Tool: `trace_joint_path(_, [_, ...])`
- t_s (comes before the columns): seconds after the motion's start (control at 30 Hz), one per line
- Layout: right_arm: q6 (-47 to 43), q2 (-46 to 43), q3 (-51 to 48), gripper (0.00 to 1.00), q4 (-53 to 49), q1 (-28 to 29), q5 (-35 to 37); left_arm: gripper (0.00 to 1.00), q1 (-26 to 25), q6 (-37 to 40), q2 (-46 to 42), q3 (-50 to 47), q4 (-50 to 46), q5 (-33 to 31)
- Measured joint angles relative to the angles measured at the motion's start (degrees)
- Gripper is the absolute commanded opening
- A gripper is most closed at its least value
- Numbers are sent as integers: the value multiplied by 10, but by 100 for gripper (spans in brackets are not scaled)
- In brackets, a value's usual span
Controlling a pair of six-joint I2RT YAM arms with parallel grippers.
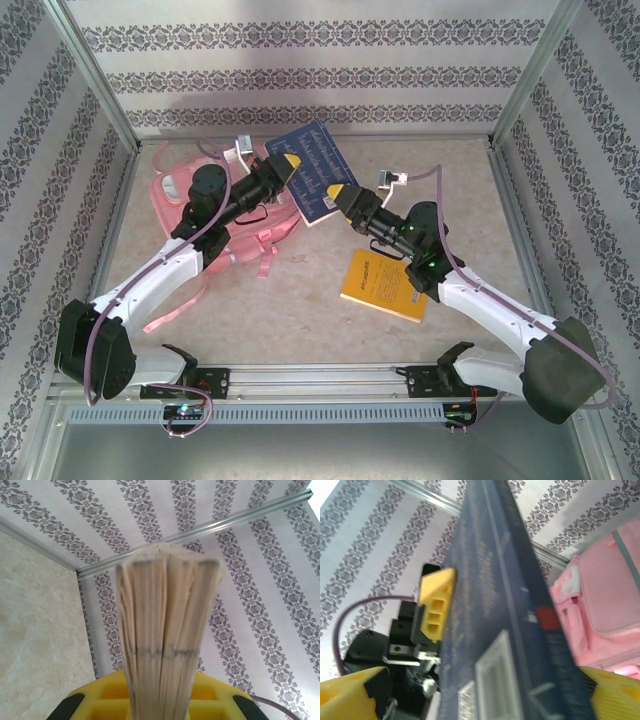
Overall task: Pack the student bag
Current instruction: Pass the book.
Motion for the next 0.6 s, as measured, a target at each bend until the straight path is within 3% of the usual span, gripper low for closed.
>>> trace_joint_path(0.23, [29,23,1,63,31,11,33,0,-9,-20,0,-38,14,-39])
trace_joint_path(0.6, [49,54,1,57,46,29,52,0,-13,-26,0,-41,18,-65])
